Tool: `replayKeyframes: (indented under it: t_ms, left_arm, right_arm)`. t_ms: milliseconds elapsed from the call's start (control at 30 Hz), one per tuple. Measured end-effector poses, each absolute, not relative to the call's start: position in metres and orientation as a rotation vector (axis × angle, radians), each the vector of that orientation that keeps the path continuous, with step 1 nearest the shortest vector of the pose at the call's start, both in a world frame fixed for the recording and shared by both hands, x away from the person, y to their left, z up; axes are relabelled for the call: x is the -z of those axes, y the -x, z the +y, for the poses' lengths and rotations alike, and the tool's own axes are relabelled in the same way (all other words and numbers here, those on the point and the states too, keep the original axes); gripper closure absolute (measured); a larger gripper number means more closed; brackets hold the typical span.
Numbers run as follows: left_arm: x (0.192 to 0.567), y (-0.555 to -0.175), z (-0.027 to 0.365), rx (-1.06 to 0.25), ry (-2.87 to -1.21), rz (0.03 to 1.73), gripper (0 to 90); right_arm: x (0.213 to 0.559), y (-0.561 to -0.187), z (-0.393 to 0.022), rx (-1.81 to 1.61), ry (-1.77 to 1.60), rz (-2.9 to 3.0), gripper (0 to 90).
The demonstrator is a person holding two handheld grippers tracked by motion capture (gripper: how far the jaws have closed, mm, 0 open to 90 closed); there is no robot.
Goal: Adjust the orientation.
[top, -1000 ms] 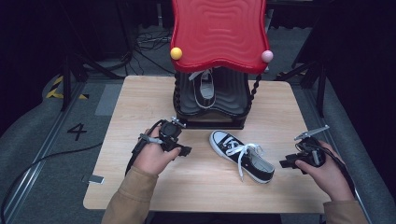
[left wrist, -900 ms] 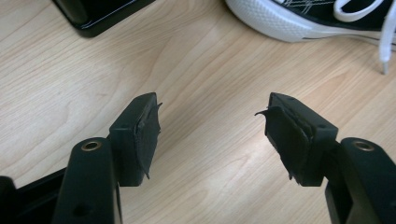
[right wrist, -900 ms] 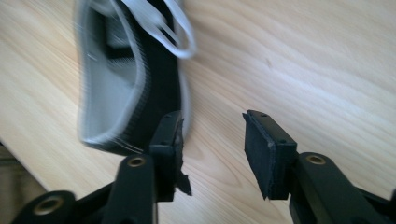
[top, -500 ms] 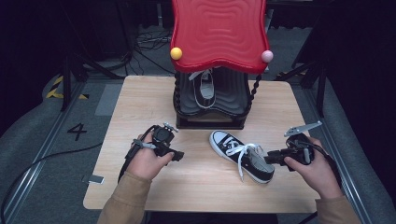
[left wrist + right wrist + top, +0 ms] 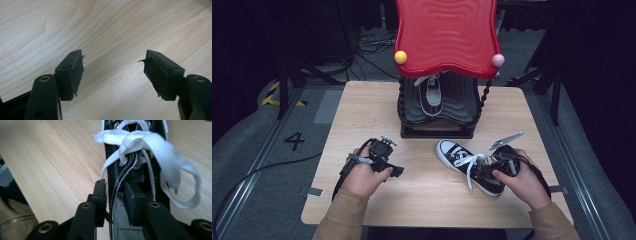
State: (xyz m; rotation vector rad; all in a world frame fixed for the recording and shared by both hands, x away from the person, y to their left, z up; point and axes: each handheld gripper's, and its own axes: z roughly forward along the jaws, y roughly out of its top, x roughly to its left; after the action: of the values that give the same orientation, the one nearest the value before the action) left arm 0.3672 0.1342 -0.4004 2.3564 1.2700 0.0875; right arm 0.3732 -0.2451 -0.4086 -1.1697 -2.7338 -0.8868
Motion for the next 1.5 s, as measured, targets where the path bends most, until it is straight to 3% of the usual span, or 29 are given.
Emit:
replayKeyframes:
  t_ms: [333, 567, 1033, 1500]
  left_arm:
    - [0.403, -0.367, 0.136, -0.076, -2.358, 1.271, 31.7]
    - [0.403, -0.367, 0.14, -0.068, -2.345, 1.285, 31.5]
    - [0.403, -0.37, 0.152, -0.058, -2.311, 1.318, 31.1]
    - [0.399, -0.372, 0.164, -0.063, -2.276, 1.318, 30.9]
  right_arm:
    - [0.426, -0.379, -0.223, 0.818, 1.146, -2.786, 82.9]
    - [0.439, -0.383, -0.205, 0.785, 1.12, -2.848, 80.0]
    - [0.435, -0.389, -0.188, 0.629, 1.084, -2.923, 80.6]
    - [0.43, -0.386, -0.18, 0.648, 1.092, -2.977, 87.0]
